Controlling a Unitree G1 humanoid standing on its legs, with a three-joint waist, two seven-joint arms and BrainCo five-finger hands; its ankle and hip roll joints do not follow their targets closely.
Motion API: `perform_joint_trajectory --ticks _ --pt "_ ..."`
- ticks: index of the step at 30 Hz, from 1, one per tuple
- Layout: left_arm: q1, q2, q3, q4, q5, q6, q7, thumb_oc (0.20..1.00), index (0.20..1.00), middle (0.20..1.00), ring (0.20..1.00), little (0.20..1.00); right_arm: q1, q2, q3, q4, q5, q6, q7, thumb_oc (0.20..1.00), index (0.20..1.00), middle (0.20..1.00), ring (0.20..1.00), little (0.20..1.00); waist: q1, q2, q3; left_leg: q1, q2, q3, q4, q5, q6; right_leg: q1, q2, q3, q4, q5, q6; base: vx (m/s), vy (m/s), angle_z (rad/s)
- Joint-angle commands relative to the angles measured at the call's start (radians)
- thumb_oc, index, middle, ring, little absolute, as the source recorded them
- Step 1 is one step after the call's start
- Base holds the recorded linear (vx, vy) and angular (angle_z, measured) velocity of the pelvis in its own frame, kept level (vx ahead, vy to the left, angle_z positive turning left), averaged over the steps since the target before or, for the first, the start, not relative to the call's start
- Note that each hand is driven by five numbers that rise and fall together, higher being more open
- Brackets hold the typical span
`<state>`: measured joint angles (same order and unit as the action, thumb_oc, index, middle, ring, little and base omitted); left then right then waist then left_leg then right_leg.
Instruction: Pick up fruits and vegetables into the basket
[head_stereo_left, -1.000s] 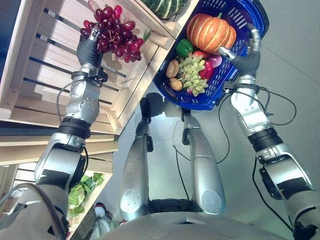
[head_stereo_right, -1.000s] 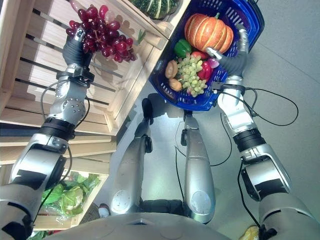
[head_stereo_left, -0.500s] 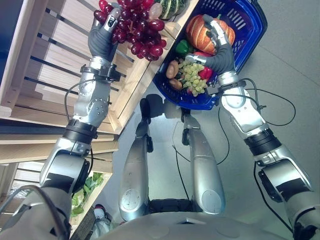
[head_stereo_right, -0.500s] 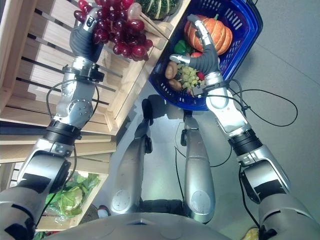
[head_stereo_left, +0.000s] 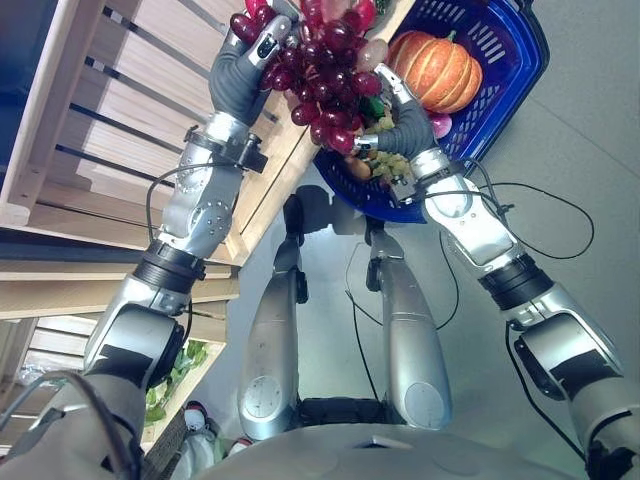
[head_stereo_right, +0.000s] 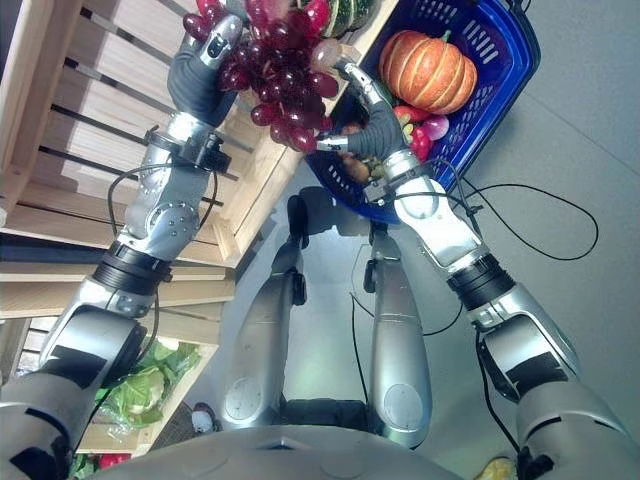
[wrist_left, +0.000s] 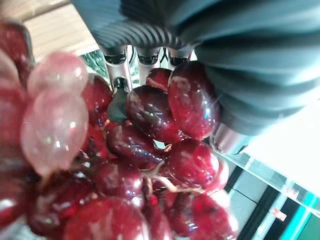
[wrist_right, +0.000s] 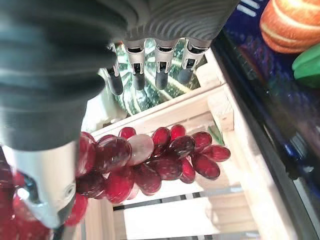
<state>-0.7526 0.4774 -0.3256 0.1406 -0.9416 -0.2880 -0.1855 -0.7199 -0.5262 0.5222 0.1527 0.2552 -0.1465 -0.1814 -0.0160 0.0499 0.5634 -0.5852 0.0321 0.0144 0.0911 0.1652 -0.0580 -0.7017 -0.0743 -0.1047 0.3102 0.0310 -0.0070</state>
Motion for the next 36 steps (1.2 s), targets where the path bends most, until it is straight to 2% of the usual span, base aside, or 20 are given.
perform_joint_trajectory --ticks 1,21,34,35,36 --pt "-0.036 -0.015 -0.034 -0.125 -0.009 -0.034 -0.065 0.200 0.200 0.200 0.200 0.200 -0.024 0.035 0.014 -0.123 0.034 -0.027 0.014 1.000 1.000 1.000 1.000 1.000 -0.004 -0.017 -0.043 -0.008 -0.067 0.011 0.080 -0.105 0.018 0.096 -0.001 -0.026 -0.078 -0.009 0.077 0.00 0.000 0.00" --pt "-0.042 -0.069 -0.120 -0.233 -0.131 0.035 -0.158 0.200 0.200 0.200 0.200 0.200 -0.083 0.065 0.060 -0.157 0.083 -0.032 -0.008 1.000 1.000 1.000 1.000 1.000 0.003 -0.021 -0.043 -0.014 -0.077 0.003 0.088 -0.105 0.028 0.092 0.001 -0.034 -0.080 0.002 0.075 0.00 -0.003 0.01" --pt "-0.032 -0.099 -0.144 -0.248 -0.196 0.084 -0.176 0.200 0.200 0.200 0.200 0.200 -0.106 0.092 0.059 -0.178 0.106 -0.053 -0.038 1.000 1.000 1.000 1.000 1.000 0.005 -0.021 -0.043 -0.015 -0.082 0.001 0.090 -0.106 0.032 0.093 0.000 -0.038 -0.084 0.007 0.075 0.00 0.000 0.00" --pt "-0.031 -0.101 -0.143 -0.249 -0.196 0.086 -0.177 0.200 0.200 0.200 0.200 0.200 -0.106 0.092 0.058 -0.178 0.105 -0.056 -0.042 0.865 0.865 0.865 0.865 0.865 0.005 -0.021 -0.043 -0.015 -0.083 0.001 0.090 -0.106 0.032 0.093 -0.001 -0.039 -0.084 0.008 0.075 0.00 0.000 0.00" --pt "-0.030 -0.102 -0.146 -0.250 -0.202 0.090 -0.175 0.200 0.200 0.200 0.200 0.200 -0.104 0.095 0.056 -0.181 0.099 -0.061 -0.059 0.222 0.222 0.222 0.222 0.222 0.006 -0.021 -0.043 -0.014 -0.083 0.001 0.090 -0.106 0.033 0.093 -0.001 -0.039 -0.083 0.008 0.075 0.00 0.000 0.00"
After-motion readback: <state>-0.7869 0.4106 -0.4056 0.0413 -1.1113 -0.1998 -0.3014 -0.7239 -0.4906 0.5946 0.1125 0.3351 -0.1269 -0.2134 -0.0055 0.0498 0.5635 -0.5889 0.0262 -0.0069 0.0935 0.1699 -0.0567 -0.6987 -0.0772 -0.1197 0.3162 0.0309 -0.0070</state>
